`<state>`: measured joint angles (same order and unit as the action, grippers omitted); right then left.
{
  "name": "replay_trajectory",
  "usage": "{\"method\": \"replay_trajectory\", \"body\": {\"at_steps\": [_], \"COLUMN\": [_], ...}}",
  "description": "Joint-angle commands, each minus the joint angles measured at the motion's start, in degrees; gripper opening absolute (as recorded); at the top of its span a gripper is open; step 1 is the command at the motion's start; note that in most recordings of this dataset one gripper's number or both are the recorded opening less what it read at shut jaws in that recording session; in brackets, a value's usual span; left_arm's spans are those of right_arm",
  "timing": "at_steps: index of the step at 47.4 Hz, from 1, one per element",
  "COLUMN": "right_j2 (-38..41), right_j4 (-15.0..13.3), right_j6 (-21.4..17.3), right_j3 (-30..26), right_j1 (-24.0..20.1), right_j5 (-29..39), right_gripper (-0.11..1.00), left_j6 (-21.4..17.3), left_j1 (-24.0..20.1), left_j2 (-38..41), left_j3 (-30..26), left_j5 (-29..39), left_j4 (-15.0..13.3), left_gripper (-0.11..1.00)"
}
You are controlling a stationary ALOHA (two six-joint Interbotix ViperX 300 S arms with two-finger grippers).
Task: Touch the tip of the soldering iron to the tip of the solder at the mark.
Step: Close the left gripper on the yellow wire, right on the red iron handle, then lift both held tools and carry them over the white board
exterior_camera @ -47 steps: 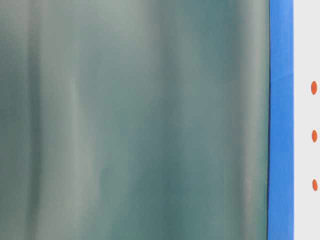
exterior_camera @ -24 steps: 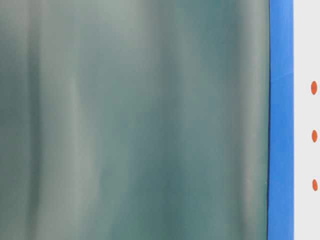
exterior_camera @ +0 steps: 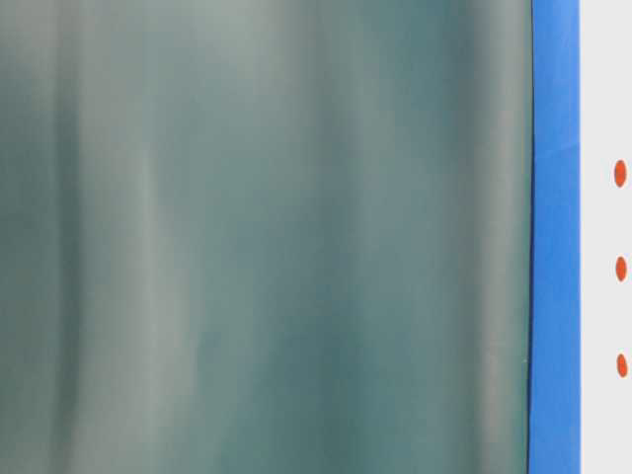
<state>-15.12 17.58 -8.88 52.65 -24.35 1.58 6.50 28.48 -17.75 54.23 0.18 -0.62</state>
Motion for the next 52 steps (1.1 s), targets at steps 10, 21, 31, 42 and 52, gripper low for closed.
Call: {"method": "replay_trajectory", "body": {"at_steps": [10,21,31,42,52], "right_j2": [-1.23,-1.23,-1.23,-1.23,-1.23], "right_j4": [-1.49,-4.57,-7.21,-10.99,-13.18], "right_j6": [0.09,0.09,0.00,0.00,0.00], "right_j3": [-2.72,-4.75,-5.19,-5.71,-5.98], "right_j1": [4.31,11.51,19.69,27.51,32.26], "right_j5": [4.13,10.63,14.15,14.41,14.24], "right_gripper": [0.06,0.06,0.06,0.06,0.06], "left_j6": [1.67,2.29,1.76,-0.97,-3.43], "left_j1": [-1.76,-9.67,-18.63,-25.58,-30.06], "left_j2": [-0.53,1.41,2.64,3.34,4.13], "left_j3": [-3.16,-5.89,-7.82,-8.44,-9.05], "left_j5": [0.97,5.36,8.26,8.35,8.26], "left_j4": [0.00,0.26,0.44,0.53,0.62], "left_gripper": [0.03,0.03,0.03,0.03,0.03]}}
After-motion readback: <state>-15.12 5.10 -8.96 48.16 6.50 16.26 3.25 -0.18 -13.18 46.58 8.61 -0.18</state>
